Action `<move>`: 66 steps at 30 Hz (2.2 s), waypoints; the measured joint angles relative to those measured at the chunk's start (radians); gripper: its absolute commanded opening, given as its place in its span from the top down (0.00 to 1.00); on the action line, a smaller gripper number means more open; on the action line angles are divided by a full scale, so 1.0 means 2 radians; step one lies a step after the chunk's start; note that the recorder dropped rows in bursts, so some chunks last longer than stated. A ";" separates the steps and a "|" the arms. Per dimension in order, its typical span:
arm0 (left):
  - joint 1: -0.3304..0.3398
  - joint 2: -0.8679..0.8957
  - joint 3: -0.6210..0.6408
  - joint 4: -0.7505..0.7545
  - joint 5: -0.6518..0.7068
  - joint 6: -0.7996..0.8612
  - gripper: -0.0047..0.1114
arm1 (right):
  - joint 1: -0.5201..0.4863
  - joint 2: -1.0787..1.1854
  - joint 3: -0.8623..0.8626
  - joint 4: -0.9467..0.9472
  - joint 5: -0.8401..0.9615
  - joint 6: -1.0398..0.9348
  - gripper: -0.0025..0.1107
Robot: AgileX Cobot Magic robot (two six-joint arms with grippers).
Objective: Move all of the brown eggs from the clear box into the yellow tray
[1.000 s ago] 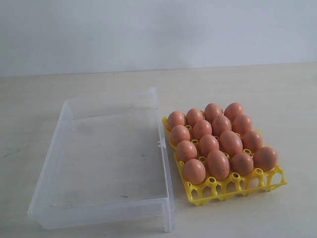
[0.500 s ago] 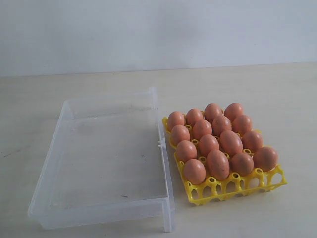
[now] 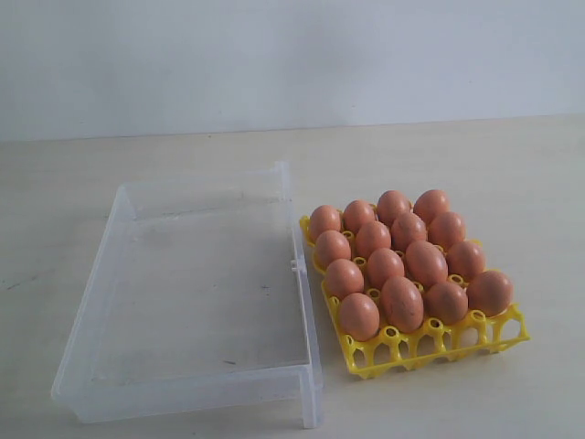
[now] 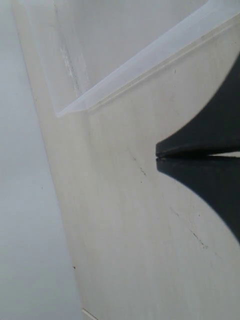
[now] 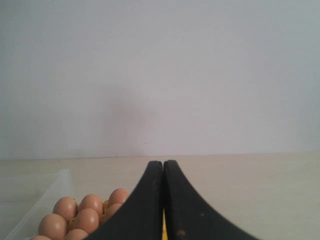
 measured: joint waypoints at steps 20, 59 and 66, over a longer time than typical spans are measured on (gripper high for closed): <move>0.000 0.000 0.000 0.000 0.000 0.000 0.96 | -0.046 0.000 0.000 0.000 0.000 0.001 0.98; 0.000 0.000 0.000 0.000 0.000 0.000 0.96 | -0.047 0.000 0.000 0.000 0.000 0.001 0.98; 0.000 0.000 0.000 0.000 0.000 0.000 0.96 | -0.047 0.000 0.000 0.000 0.000 0.001 0.98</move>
